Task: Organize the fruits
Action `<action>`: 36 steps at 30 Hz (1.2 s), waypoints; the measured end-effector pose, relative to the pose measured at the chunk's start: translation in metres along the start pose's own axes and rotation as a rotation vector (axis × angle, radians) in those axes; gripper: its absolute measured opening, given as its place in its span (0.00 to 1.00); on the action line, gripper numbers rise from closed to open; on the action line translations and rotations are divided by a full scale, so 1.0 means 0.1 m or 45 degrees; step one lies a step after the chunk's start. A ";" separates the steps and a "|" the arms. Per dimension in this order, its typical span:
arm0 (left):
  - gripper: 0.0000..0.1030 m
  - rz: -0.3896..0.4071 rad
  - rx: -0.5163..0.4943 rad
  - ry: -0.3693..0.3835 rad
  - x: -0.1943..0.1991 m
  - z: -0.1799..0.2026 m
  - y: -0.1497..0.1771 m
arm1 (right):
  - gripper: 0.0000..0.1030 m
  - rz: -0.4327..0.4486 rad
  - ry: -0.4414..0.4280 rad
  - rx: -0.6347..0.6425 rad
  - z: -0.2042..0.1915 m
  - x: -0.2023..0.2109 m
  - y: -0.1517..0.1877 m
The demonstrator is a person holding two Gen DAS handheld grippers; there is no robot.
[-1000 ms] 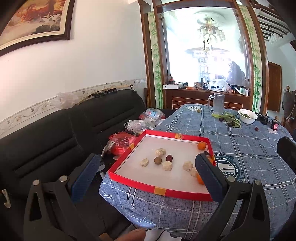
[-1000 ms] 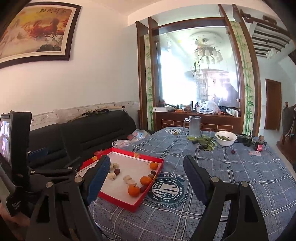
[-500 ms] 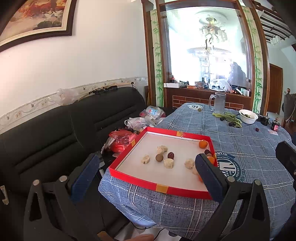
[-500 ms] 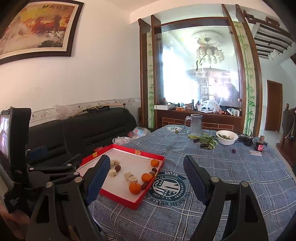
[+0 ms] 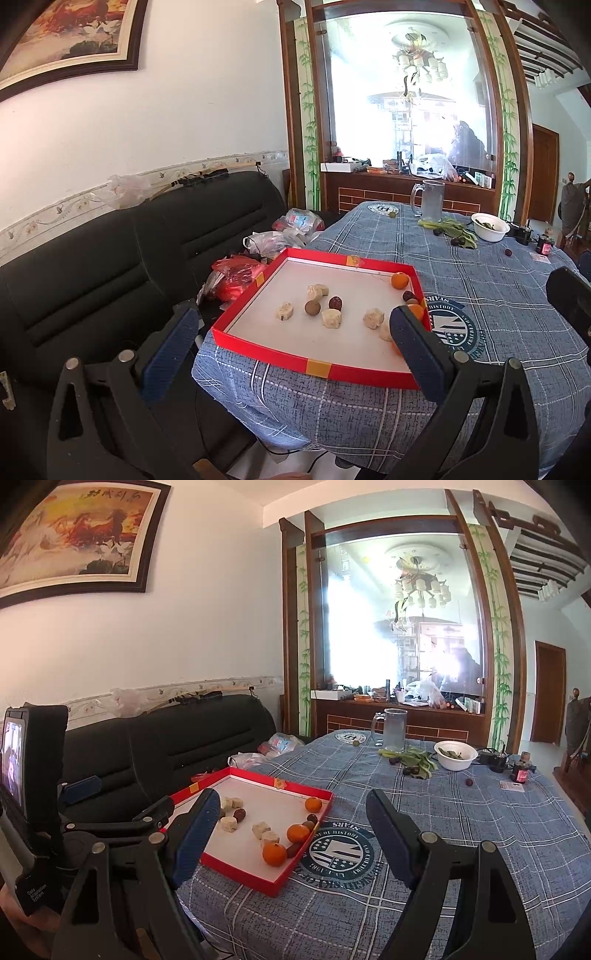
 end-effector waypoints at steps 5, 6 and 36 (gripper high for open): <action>1.00 0.002 -0.004 -0.009 0.00 -0.01 0.01 | 0.79 0.002 -0.003 0.000 0.00 0.01 0.00; 1.00 0.005 -0.003 -0.009 0.00 -0.02 0.01 | 0.79 0.000 -0.002 0.000 0.00 0.01 0.00; 1.00 -0.001 0.023 -0.039 0.00 -0.22 0.09 | 0.79 -0.005 -0.036 0.038 -0.06 0.00 0.04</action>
Point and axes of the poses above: each gripper's, at about its wrist camera, not at the fingertips, and x roughly against the way its jaws point, z to its right, y to its underside, the point moved 7 cm from there along -x, roughly the way its jaws point, and after that the axes turned 15 degrees about y, right-handed, at the moved point
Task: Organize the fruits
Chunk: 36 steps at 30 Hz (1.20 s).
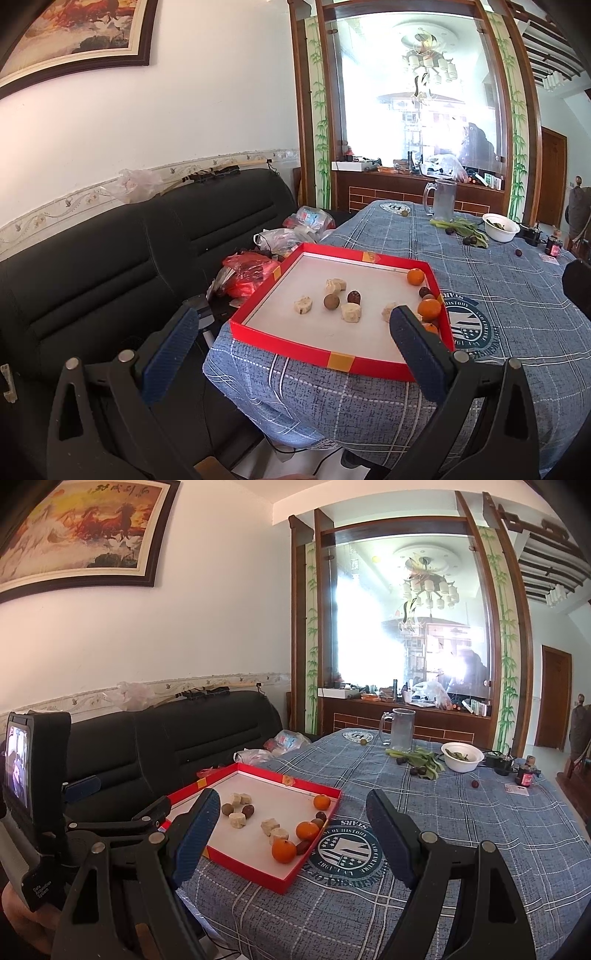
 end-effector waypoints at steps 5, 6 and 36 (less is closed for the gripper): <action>1.00 0.001 0.001 0.007 0.01 -0.01 0.01 | 0.79 0.002 -0.005 0.014 -0.03 0.01 0.00; 1.00 0.001 0.001 0.007 0.01 -0.02 0.01 | 0.79 0.002 -0.006 0.017 -0.03 0.01 0.00; 1.00 -0.015 -0.031 0.019 -0.20 0.02 -0.05 | 0.79 -0.050 -0.067 -0.052 0.08 -0.37 -0.15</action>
Point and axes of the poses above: each gripper's, at about its wrist camera, not at the fingertips, and x roughly against the way its jaws point, z to its right, y to its underside, the point moved 7 cm from there along -x, roughly the way its jaws point, and after that the axes turned 15 degrees about y, right-handed, at the moved point
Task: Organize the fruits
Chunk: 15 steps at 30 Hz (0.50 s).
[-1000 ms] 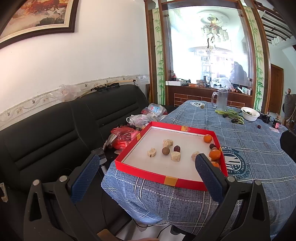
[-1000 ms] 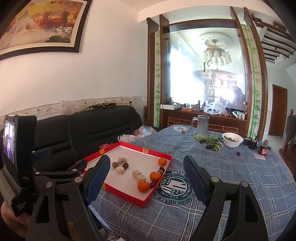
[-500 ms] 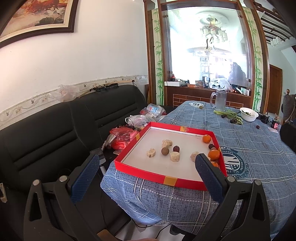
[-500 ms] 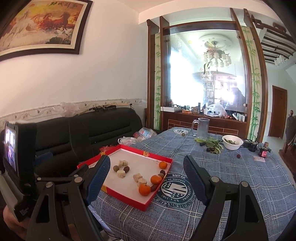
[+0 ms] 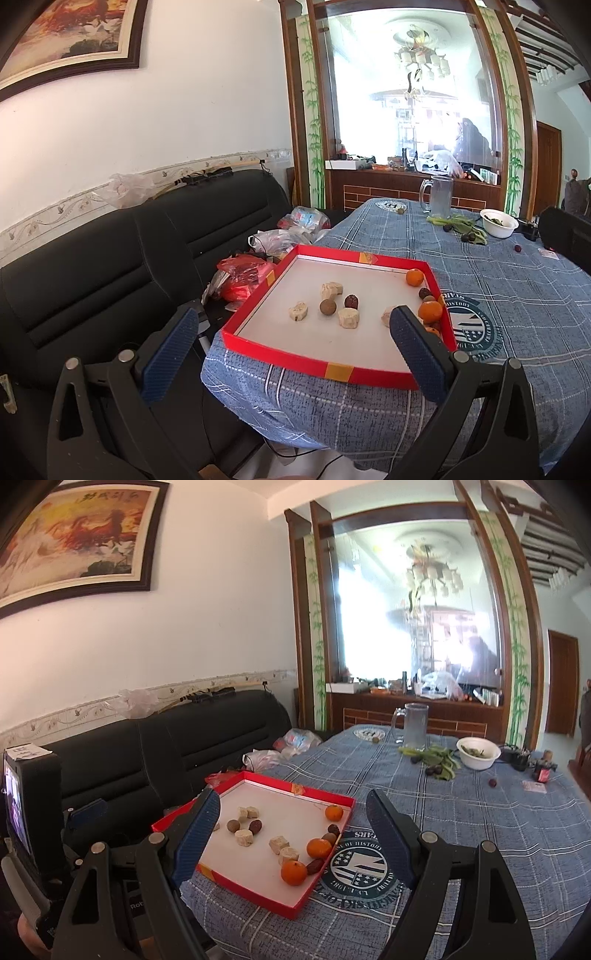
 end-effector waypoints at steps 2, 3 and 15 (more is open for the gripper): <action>1.00 -0.014 -0.001 0.001 -0.07 0.02 -0.03 | 0.79 -0.006 0.007 -0.006 0.04 -0.07 -0.01; 1.00 -0.018 -0.002 0.003 -0.10 0.03 -0.05 | 0.79 -0.012 0.010 -0.007 0.06 -0.11 -0.01; 1.00 -0.059 -0.017 0.037 -0.39 0.11 -0.30 | 0.79 -0.090 -0.039 -0.043 0.09 -0.49 -0.12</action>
Point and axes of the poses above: each gripper's, at about its wrist camera, not at the fingertips, and x roughly against the way its jaws point, z to its right, y to its underside, the point moved 7 cm from there along -x, roughly the way its jaws point, and after that the axes turned 15 degrees about y, right-handed, at the moved point
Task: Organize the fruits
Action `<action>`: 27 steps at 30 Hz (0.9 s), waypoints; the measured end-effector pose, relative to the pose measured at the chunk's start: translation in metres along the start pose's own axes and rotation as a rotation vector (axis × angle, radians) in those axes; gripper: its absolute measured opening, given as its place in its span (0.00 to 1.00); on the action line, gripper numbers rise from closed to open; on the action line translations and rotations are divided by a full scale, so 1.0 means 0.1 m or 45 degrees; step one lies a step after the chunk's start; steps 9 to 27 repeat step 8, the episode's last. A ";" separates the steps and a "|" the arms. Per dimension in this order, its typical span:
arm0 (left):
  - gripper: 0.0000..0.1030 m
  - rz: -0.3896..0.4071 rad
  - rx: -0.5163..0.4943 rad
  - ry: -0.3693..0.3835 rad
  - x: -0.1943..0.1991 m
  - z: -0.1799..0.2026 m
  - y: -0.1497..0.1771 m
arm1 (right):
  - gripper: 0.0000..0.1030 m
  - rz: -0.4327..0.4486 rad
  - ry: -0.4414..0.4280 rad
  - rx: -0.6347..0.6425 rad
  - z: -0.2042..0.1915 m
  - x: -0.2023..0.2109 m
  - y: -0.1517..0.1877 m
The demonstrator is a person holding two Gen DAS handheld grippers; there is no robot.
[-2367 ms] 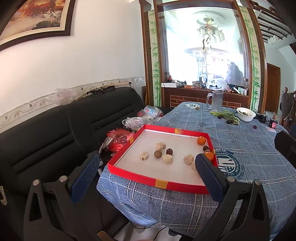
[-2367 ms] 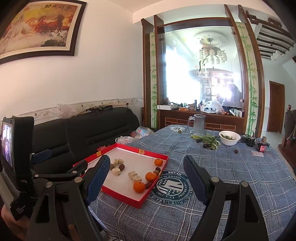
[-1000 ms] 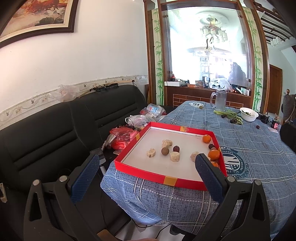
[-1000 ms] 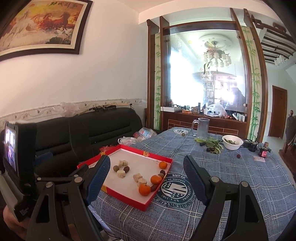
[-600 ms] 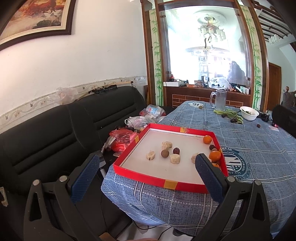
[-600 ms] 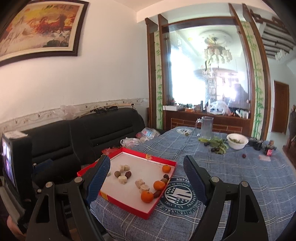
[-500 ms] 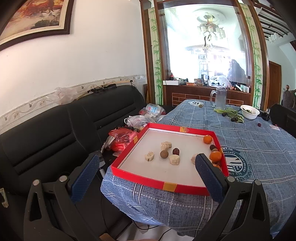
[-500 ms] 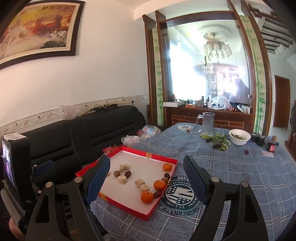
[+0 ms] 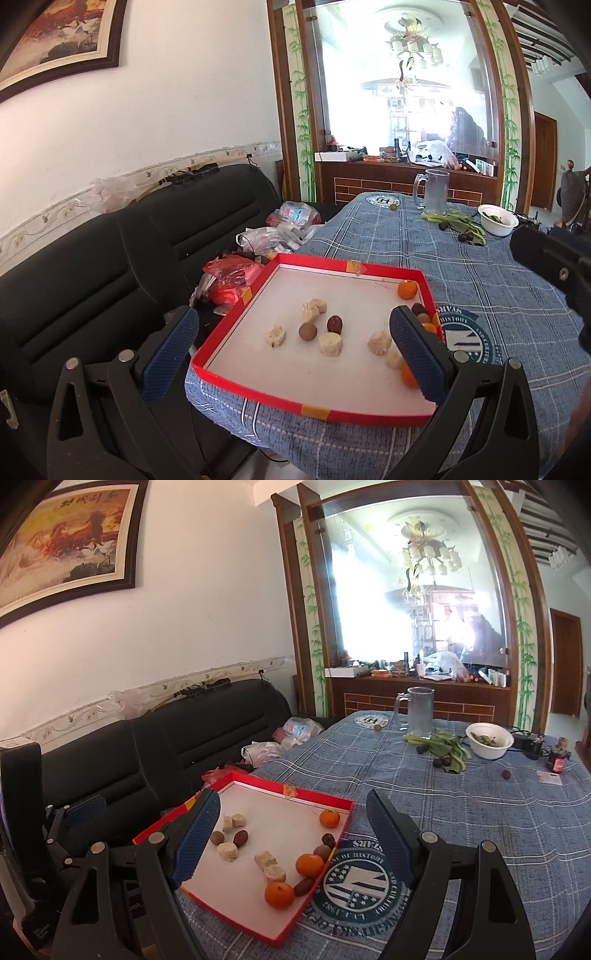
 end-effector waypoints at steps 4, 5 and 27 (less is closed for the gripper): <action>1.00 -0.020 0.023 -0.035 -0.08 -0.08 -0.05 | 0.79 -0.012 -0.041 -0.009 -0.05 -0.10 -0.08; 1.00 -0.028 0.024 -0.051 -0.11 -0.11 -0.06 | 0.79 -0.014 -0.050 -0.013 -0.05 -0.13 -0.09; 1.00 -0.032 0.005 -0.083 -0.17 -0.09 -0.10 | 0.79 -0.032 -0.071 -0.028 0.04 -0.21 -0.12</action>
Point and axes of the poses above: each gripper's, at about its wrist camera, not at the fingertips, and x roughly against the way its jaws point, z to its right, y to its underside, the point moved 7 cm from there along -x, roughly the way its jaws point, and after that the axes turned 15 degrees about y, right-handed, at the moved point
